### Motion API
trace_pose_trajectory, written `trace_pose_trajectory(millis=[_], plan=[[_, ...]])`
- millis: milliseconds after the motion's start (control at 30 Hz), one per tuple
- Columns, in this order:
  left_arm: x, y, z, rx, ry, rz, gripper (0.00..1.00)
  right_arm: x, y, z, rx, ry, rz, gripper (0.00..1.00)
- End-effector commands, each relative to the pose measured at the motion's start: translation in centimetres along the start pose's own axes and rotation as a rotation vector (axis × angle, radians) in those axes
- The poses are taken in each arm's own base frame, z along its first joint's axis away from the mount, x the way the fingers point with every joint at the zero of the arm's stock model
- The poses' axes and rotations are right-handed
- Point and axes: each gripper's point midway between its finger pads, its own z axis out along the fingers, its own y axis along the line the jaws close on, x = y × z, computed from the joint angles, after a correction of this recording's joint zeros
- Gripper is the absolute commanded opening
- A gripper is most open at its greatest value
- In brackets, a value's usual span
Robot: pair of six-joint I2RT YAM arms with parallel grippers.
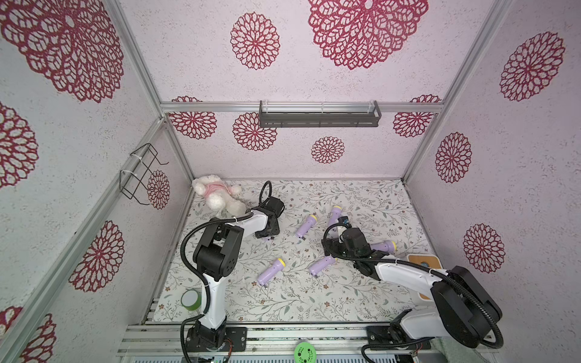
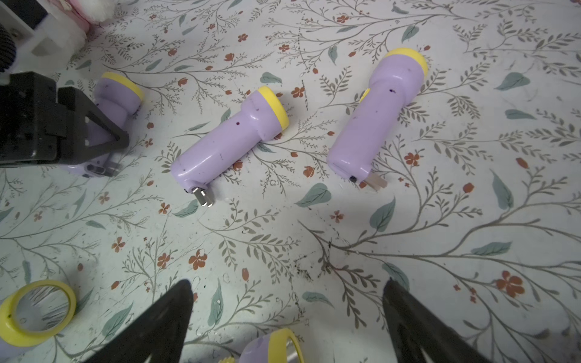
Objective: Close the plug at the bottom of the flashlight
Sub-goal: Pick up the flashlight from the center of the board.
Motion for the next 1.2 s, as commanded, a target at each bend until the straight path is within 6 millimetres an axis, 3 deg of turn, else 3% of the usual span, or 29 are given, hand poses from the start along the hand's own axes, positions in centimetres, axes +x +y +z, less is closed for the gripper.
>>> trace_pose_trajectory(millis=[0,267,500,567,800,1033,1167], plan=[[1.6,0.9,1.1,-0.063,0.043,0.014,0.48,-1.1,0.4,0.0,0.004,-0.034,-0.021,0.95],[1.9,1.3,1.1,-0.076,0.042,0.018,0.38,-1.0,0.5,0.1,0.011,-0.03,-0.03,0.95],[0.7,0.5,-0.7,-0.038,0.024,0.001,0.0,-1.3,1.0,-0.2,-0.011,-0.046,-0.043,0.96],[0.2,-0.2,-1.8,0.004,0.027,-0.008,0.0,-1.5,1.4,-0.5,-0.032,-0.062,-0.043,0.97],[-3.2,-3.5,-9.3,0.242,-0.011,-0.057,0.0,-3.6,3.7,-2.9,-0.161,-0.148,-0.025,0.99],[-4.9,-7.3,-15.4,0.565,-0.023,-0.101,0.0,-5.8,6.2,-5.5,-0.32,-0.227,0.058,0.99],[-6.5,-8.1,-19.1,0.736,-0.112,-0.111,0.0,-7.4,7.6,-6.7,-0.413,-0.265,0.134,0.99]])
